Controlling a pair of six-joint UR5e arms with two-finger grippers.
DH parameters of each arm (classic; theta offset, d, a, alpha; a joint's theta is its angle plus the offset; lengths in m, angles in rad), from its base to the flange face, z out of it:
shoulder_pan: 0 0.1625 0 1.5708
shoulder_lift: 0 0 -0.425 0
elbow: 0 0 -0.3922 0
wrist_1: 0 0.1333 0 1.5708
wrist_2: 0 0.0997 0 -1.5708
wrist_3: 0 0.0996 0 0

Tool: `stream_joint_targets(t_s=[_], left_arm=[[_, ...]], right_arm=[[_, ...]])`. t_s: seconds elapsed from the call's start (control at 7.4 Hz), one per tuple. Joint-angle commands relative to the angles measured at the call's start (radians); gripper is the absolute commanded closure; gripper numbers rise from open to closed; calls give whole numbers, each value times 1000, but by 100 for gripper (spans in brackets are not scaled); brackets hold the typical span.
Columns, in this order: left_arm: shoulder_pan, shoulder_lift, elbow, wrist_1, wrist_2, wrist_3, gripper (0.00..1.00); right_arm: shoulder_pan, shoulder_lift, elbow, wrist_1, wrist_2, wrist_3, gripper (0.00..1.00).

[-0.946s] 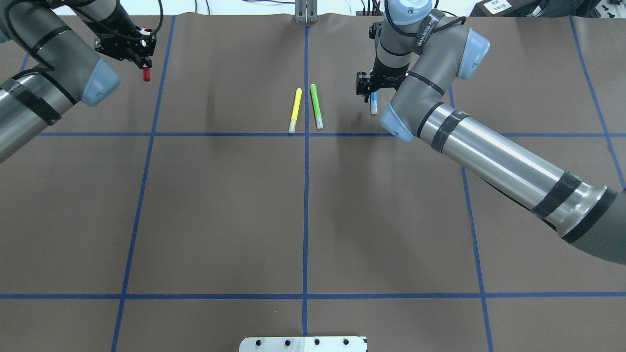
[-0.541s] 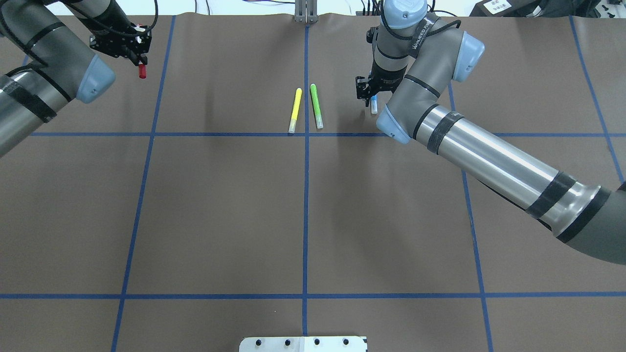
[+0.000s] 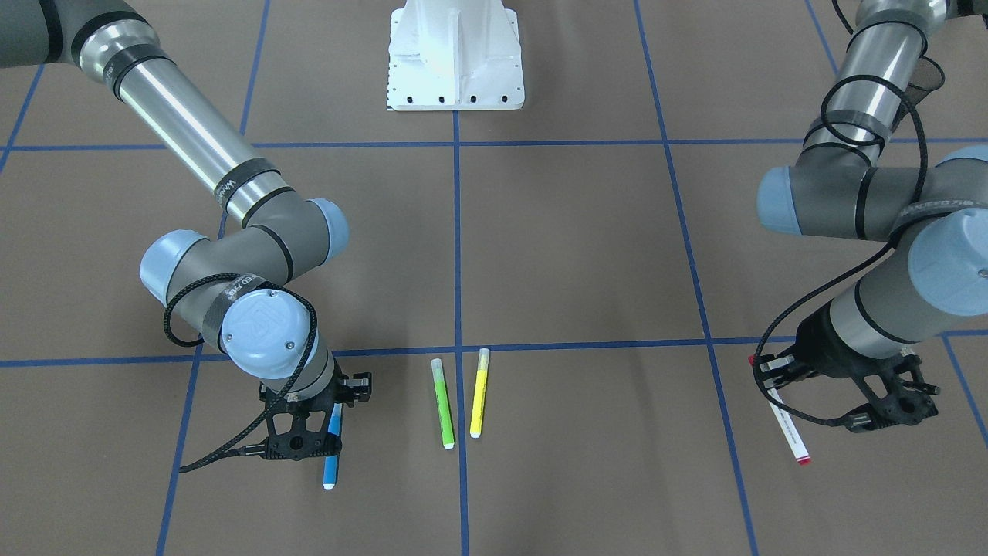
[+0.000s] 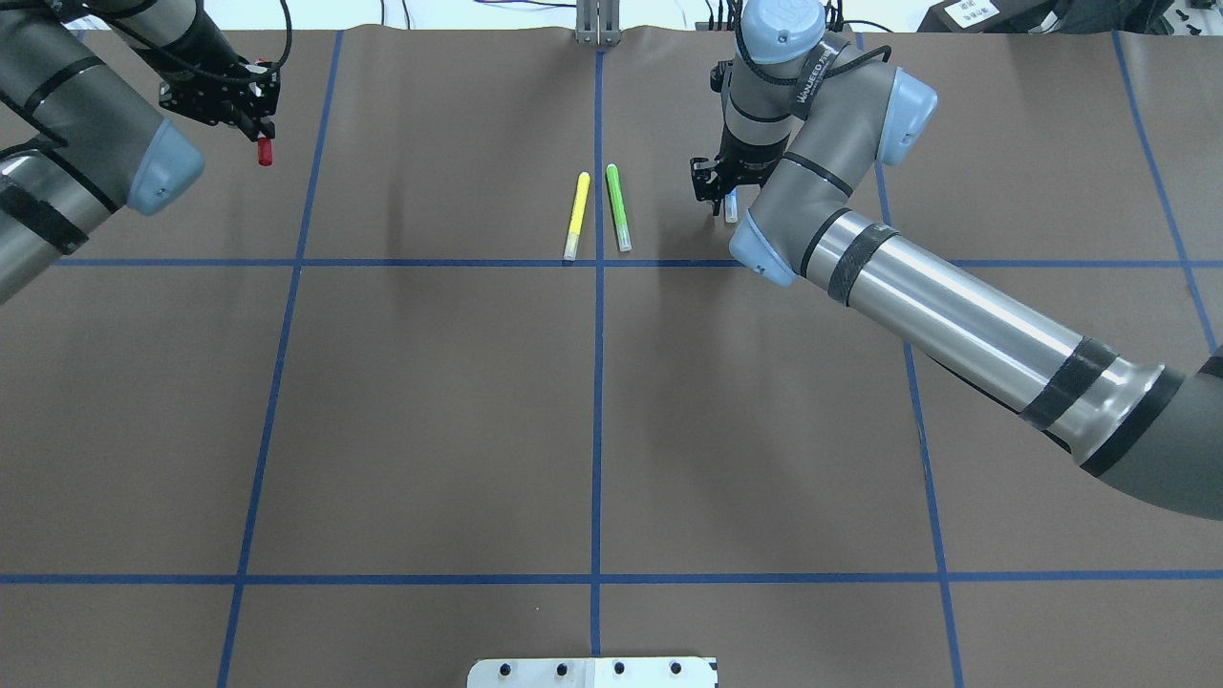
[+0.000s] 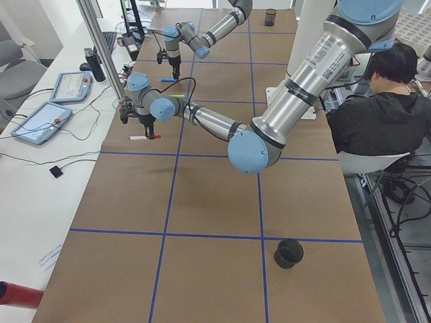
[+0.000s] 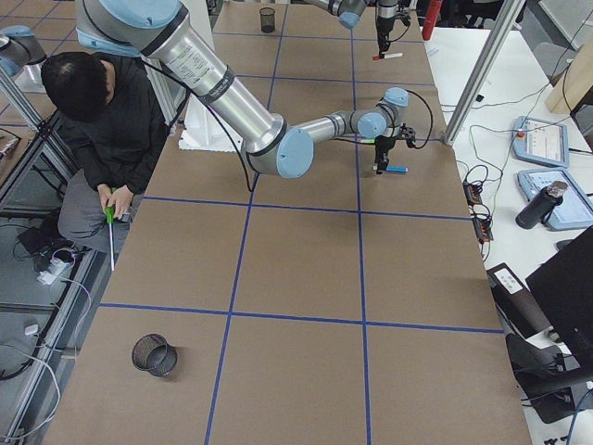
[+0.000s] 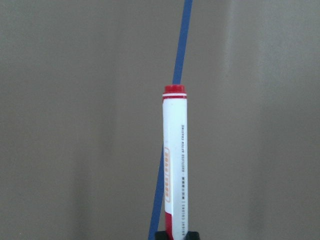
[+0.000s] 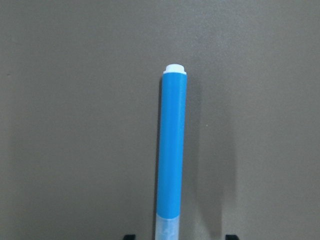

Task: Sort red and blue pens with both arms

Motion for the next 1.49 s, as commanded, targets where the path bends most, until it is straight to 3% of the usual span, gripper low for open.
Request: stream_joint_targets(t_s=[0.0, 0.27, 0.41, 0.81, 1.08, 1.35], left_arm=[[-2, 38, -44, 1, -8, 1, 100], [-3, 41, -46, 1, -8, 1, 100], [-7, 41, -51, 1, -8, 1, 100], [-14, 64, -74, 1, -32, 1, 100], [-14, 64, -74, 0, -32, 1, 100], [-39, 83, -93, 0, -49, 12, 100]], right_arm=[[-3, 0, -1, 0, 0, -2, 44], [-3, 0, -2, 0, 0, 0, 52], [-3, 2, -2, 0, 0, 0, 63], [-3, 3, -2, 0, 2, 0, 76], [-1, 3, -2, 2, 3, 0, 100], [20, 11, 11, 2, 8, -9, 100]])
